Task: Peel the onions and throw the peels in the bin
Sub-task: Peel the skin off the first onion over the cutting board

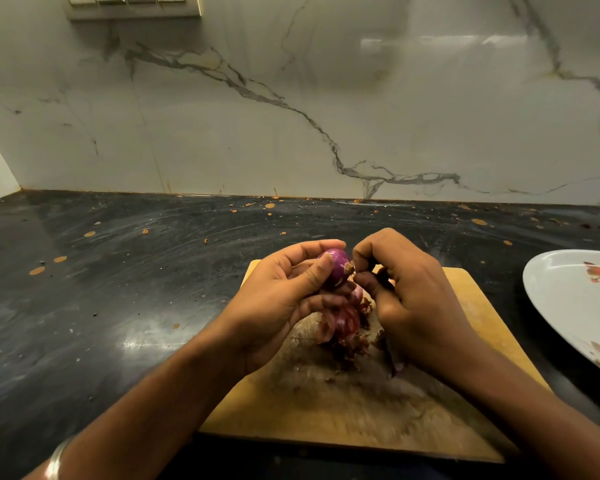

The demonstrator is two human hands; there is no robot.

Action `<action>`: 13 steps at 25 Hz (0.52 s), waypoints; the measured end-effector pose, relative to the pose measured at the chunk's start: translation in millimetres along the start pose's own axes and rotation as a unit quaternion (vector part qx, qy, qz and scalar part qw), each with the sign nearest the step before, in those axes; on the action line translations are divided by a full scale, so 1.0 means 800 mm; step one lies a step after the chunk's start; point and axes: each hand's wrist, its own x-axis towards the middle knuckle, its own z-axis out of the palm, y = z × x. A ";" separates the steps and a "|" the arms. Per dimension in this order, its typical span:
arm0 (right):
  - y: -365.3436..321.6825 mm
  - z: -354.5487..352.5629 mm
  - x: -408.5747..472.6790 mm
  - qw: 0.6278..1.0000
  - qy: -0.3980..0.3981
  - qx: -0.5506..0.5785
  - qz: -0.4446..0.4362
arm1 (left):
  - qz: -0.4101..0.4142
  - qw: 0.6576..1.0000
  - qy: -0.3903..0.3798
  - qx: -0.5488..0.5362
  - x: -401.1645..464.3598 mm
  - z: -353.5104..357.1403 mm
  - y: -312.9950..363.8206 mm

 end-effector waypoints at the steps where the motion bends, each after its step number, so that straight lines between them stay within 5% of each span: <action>1: 0.002 0.000 0.000 1.000 0.000 0.000 0.007 | -0.001 1.000 0.003 -0.005 0.001 0.000 0.000; 13: 0.000 -0.008 -0.002 0.999 -0.006 0.046 0.023 | 0.001 0.999 0.006 -0.049 0.003 -0.004 0.002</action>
